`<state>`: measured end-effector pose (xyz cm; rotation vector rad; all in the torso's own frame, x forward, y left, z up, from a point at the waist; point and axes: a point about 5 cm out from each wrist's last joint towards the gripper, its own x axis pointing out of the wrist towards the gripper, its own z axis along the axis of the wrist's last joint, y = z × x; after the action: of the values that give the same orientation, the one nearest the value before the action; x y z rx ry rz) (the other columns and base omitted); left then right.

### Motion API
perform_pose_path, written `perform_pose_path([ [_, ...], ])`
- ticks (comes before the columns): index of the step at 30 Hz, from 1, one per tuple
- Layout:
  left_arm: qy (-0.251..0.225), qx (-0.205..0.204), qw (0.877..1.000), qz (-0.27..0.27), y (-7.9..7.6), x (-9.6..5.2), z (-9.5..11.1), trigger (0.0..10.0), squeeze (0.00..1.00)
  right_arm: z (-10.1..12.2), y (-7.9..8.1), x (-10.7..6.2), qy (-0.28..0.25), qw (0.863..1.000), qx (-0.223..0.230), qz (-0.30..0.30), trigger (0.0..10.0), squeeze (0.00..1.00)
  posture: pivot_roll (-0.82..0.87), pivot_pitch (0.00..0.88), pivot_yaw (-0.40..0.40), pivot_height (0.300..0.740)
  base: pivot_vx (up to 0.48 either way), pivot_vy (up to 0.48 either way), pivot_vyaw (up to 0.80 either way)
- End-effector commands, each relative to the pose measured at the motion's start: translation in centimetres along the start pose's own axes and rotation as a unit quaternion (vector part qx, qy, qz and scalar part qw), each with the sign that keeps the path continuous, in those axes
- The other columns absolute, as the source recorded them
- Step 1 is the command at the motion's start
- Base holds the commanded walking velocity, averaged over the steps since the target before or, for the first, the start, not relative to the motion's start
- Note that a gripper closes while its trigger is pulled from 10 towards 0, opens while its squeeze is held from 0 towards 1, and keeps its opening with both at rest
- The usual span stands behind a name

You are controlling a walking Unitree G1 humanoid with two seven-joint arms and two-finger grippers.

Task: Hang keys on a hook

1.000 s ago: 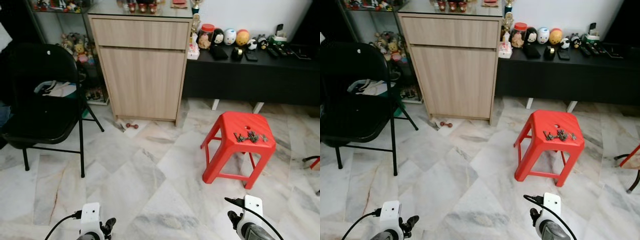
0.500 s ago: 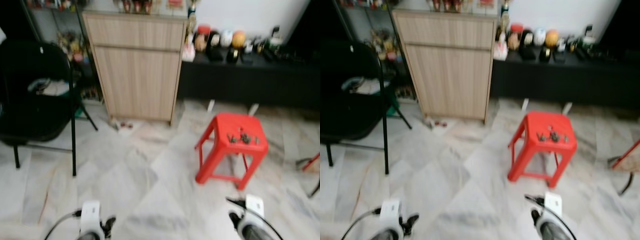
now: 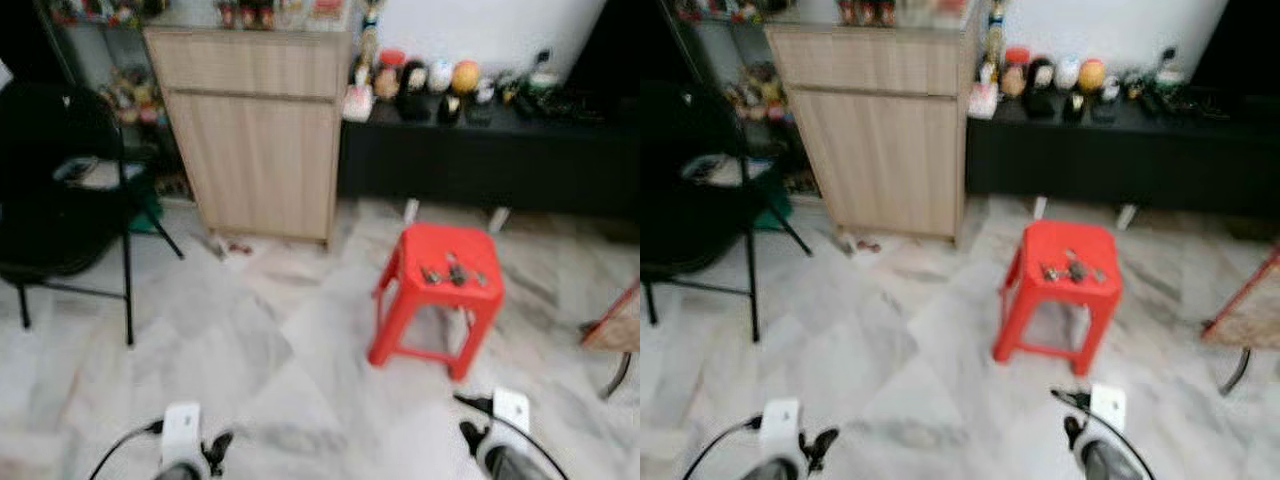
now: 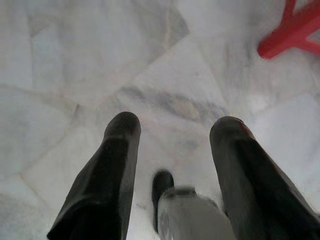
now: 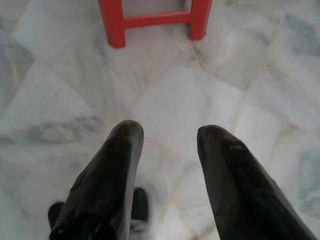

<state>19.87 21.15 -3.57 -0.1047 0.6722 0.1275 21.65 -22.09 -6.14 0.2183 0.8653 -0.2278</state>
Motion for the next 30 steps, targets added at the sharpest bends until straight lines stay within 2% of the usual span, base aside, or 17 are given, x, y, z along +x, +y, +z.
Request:
perform_pose_path([
  [1,-0.041,-0.003,0.999,0.007,-0.2,0.0,0.4,10.0,0.0,-0.2,-0.4,-0.1,0.005,1.0,0.002,-0.005,10.0,0.0,0.06,0.056,-0.013,0.74,0.0,0.0,0.0],
  [2,-0.047,-0.006,0.999,0.007,-0.2,-0.1,0.5,10.0,0.0,-0.2,-0.4,-0.1,0.005,1.0,0.002,-0.005,10.0,0.0,0.06,0.056,-0.013,0.74,0.0,0.0,0.0],
  [3,-0.089,-0.001,0.996,-0.006,-0.4,-0.1,1.1,10.0,0.0,-0.2,-0.4,-0.1,0.004,1.0,0.003,-0.004,10.0,0.0,0.06,0.056,-0.013,0.74,0.0,0.0,0.0],
  [4,-0.089,-0.001,0.996,-0.006,-0.4,-0.1,1.1,10.0,0.0,-0.2,-0.4,-0.1,0.004,1.0,0.003,-0.004,10.0,0.0,0.06,0.056,-0.013,0.74,0.0,0.0,0.0],
  [5,-0.132,0.003,0.991,-0.017,-0.6,-0.2,1.8,10.0,0.0,-0.2,-0.4,-0.1,0.004,1.0,0.003,-0.004,10.0,0.0,0.07,0.056,-0.013,0.74,0.0,0.0,0.0],
  [10,-0.179,0.009,0.983,-0.039,-0.9,-0.3,2.4,10.0,0.0,-0.2,-0.4,-0.1,0.004,1.0,0.001,-0.003,10.0,0.0,0.07,0.055,-0.015,0.74,0.0,0.0,0.0],
  [12,-0.173,0.01,0.983,-0.053,-1.7,2.0,5.1,10.0,0.0,-0.1,-0.4,-0.1,0.003,1.0,0.0,-0.001,10.0,0.0,0.07,0.055,-0.015,0.74,0.0,0.0,0.0],
  [14,-0.181,0.019,0.982,-0.057,-2.7,2.8,7.2,10.0,0.0,-0.1,-0.4,-0.1,0.003,1.0,0.0,-0.001,10.0,0.0,0.08,0.054,-0.017,0.74,0.0,0.0,0.0],
  [15,-0.183,0.024,0.981,-0.057,-2.9,2.8,7.2,10.0,0.0,-0.1,-0.5,-0.1,0.003,1.0,0.0,-0.001,10.0,0.0,0.08,0.054,-0.019,0.74,0.0,0.0,0.0],
  [17,-0.165,0.023,0.985,-0.055,-3.1,2.8,6.2,10.0,0.0,-0.1,-0.4,-0.1,0.003,1.0,-0.002,0.0,10.0,0.0,0.08,0.056,-0.02,0.74,0.0,0.0,0.0],
  [21,-0.104,0.023,0.994,-0.037,-2.1,2.9,3.2,10.0,0.0,0.0,-0.4,0.0,0.002,1.0,-0.002,0.002,10.0,0.0,0.08,0.058,-0.021,0.74,0.0,0.0,0.0],
  [22,-0.104,0.023,0.994,-0.037,-2.1,2.9,3.2,10.0,0.0,0.0,-0.4,0.0,0.002,1.0,-0.002,0.002,10.0,0.0,0.08,0.058,-0.021,0.74,0.0,0.0,0.0],
  [23,-0.065,0.034,0.997,-0.026,-1.5,2.9,1.7,10.0,0.0,0.1,-0.3,0.0,0.001,1.0,-0.003,0.002,10.0,0.0,0.08,0.055,-0.021,0.74,0.0,0.0,0.0],
  [26,-0.024,0.036,0.999,-0.008,-0.6,2.7,0.2,10.0,0.0,0.1,-0.3,0.0,0.0,1.0,-0.002,0.002,10.0,0.0,0.08,0.049,-0.02,0.74,0.0,0.0,0.0],
  [27,0.01,0.039,0.999,0.002,0.0,2.3,-1.1,10.0,0.0,0.1,-0.2,0.0,0.0,1.0,-0.001,0.002,10.0,0.0,0.08,0.048,-0.02,0.74,0.0,0.0,0.0],
  [29,0.024,0.041,0.999,0.004,0.2,2.1,-1.7,10.0,0.0,0.2,-0.2,0.0,-0.001,1.0,0.0,0.002,10.0,0.0,0.08,0.05,-0.021,0.74,0.0,0.0,0.0],
  [30,0.049,0.049,0.998,0.005,0.4,1.8,-2.8,10.0,0.0,0.2,-0.2,0.0,-0.002,1.0,-0.002,0.003,10.0,0.0,0.09,0.047,-0.03,0.74,0.0,0.0,0.0],
])
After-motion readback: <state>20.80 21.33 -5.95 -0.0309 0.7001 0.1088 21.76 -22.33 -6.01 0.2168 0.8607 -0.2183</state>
